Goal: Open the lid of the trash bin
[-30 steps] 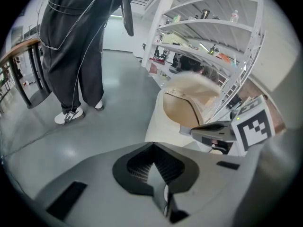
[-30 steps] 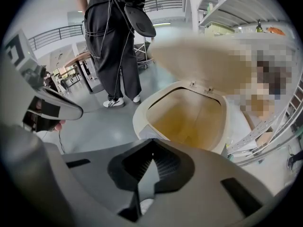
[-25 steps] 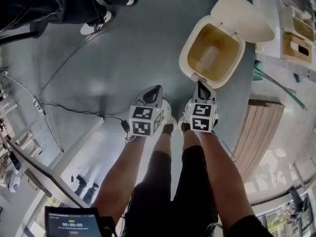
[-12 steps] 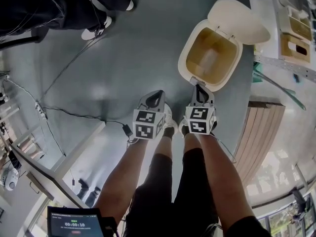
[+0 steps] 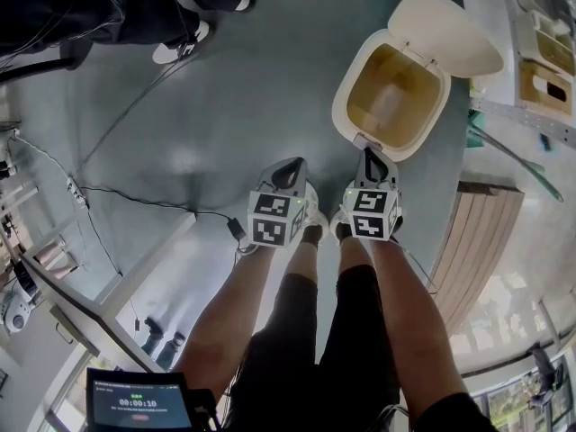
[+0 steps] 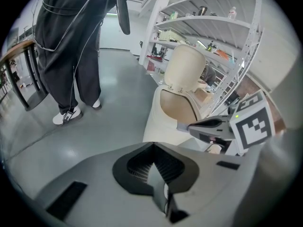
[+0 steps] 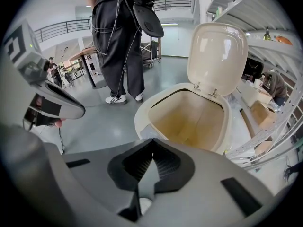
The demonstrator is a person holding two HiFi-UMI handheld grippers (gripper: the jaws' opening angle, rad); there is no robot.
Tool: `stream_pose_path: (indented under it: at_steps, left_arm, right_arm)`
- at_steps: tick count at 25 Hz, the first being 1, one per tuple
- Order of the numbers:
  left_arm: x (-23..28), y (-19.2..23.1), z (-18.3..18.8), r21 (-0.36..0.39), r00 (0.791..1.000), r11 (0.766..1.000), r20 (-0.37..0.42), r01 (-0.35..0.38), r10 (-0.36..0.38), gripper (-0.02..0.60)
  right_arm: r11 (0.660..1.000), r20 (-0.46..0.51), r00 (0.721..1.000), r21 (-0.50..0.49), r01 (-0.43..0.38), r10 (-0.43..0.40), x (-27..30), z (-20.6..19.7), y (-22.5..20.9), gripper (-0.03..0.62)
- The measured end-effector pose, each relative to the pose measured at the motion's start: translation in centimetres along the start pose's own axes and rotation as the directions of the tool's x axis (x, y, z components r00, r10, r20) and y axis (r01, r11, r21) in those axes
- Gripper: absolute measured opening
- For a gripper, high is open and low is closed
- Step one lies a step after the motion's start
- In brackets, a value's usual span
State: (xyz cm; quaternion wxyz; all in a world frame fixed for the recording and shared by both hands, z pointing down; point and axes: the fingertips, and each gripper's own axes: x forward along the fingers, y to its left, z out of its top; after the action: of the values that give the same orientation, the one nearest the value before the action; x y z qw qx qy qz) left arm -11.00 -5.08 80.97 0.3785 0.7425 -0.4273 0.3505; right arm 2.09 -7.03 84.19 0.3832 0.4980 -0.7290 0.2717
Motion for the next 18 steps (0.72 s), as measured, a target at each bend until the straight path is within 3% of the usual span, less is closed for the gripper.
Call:
stream_pose_path:
  at_steps: [10, 18]
  left_arm:
    - [0.8, -0.4, 0.2, 0.012, 1.000, 1.000, -0.008, 0.010, -0.010, -0.002]
    - [0.7, -0.5, 0.9, 0.032, 1.000, 0.999, -0.020, 0.009, -0.008, -0.002]
  right_arm:
    - [0.998, -0.028, 0.999, -0.062, -0.020, 0.018, 0.7, -0.5, -0.6, 0.002]
    - [0.993, -0.188, 0.976, 0.062, -0.099, 0.109, 2.8, -1.9, -1.1, 0.002]
